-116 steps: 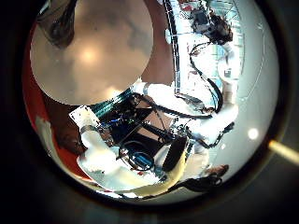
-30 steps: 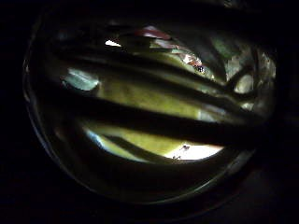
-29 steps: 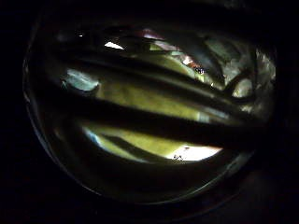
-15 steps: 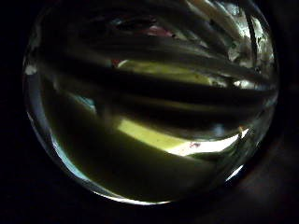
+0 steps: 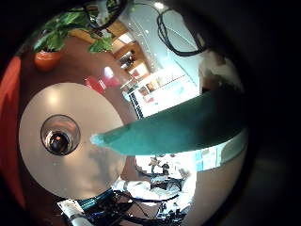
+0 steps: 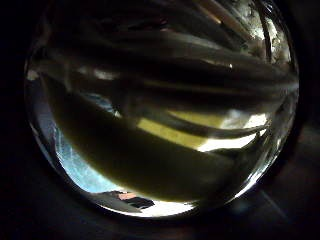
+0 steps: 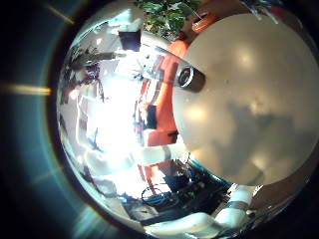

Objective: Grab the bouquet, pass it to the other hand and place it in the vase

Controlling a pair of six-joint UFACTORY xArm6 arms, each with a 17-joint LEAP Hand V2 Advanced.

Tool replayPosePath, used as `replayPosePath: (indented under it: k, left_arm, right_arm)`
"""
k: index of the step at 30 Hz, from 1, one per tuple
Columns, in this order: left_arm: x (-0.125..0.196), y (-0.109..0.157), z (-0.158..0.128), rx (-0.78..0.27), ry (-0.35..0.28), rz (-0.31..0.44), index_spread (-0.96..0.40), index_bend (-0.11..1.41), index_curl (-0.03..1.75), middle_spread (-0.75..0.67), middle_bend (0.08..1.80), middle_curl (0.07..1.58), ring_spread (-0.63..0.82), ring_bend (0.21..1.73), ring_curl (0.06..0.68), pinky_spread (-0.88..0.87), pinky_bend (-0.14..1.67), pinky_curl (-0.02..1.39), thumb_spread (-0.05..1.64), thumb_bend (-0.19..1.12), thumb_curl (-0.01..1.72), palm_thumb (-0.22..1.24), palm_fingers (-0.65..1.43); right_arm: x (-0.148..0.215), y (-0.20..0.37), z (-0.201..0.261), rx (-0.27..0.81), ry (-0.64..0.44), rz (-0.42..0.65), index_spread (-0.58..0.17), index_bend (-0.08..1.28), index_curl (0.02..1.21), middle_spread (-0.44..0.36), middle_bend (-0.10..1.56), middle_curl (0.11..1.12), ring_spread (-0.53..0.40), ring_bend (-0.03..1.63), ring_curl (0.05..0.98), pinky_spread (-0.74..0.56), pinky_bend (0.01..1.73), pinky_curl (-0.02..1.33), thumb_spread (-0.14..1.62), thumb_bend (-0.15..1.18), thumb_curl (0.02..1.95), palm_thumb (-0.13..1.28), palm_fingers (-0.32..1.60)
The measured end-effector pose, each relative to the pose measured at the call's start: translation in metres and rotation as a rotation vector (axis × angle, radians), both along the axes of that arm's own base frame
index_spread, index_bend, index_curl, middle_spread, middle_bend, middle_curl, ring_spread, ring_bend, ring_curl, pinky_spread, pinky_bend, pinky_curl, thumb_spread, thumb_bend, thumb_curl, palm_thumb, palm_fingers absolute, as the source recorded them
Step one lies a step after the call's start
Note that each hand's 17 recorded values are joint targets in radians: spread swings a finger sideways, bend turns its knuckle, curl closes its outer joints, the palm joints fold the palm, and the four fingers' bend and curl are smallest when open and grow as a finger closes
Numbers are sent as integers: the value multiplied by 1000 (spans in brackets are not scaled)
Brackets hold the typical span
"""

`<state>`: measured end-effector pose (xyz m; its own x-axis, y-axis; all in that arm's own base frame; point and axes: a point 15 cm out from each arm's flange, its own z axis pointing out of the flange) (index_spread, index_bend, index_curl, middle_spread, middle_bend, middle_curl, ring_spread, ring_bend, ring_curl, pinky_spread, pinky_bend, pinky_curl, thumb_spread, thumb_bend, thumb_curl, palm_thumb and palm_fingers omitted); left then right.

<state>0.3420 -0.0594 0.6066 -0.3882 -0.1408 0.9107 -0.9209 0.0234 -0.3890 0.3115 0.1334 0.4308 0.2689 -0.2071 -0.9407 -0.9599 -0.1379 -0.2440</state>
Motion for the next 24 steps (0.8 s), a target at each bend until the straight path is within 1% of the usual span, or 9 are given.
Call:
replayPosePath:
  k: [7, 10, 14, 24]
  left_arm:
    - [20, 12, -23, 39, 18, 53, -655, 893, 1127, -466, 1253, 902, -388, 1554, 599, -602, 1184, 1057, 1085, 52, 808, 997, 1081]
    - [23, 13, -27, 43, 29, 52, -657, 890, 1131, -466, 1253, 901, -388, 1554, 598, -610, 1171, 1076, 1087, 44, 817, 1000, 1082]
    - [26, 15, -30, 43, 36, 53, -660, 888, 1135, -465, 1254, 900, -391, 1553, 597, -622, 1155, 1101, 1091, 33, 827, 1003, 1081]
    - [27, 17, -33, 49, 45, 56, -666, 879, 1143, -464, 1253, 897, -387, 1551, 596, -646, 1123, 1159, 1100, 10, 848, 1012, 1086]
  right_arm:
    - [-1, 1, -6, 8, 12, -1, -392, 241, 392, -48, 398, 362, -35, 833, 310, 355, 766, 548, 1013, -24, 549, 695, 181]
    - [-2, 1, -7, 9, 13, 0, -395, 229, 388, -52, 374, 356, -33, 814, 298, 365, 750, 530, 1014, -24, 539, 700, 203]
    - [-1, 1, -7, 11, 12, 0, -397, 215, 387, -90, 349, 348, -32, 790, 284, 375, 727, 508, 1014, -24, 528, 703, 229]
    - [-3, 1, -11, 15, 21, 1, -401, 186, 378, -65, 313, 344, -32, 748, 259, 384, 686, 461, 1017, -24, 513, 703, 271]
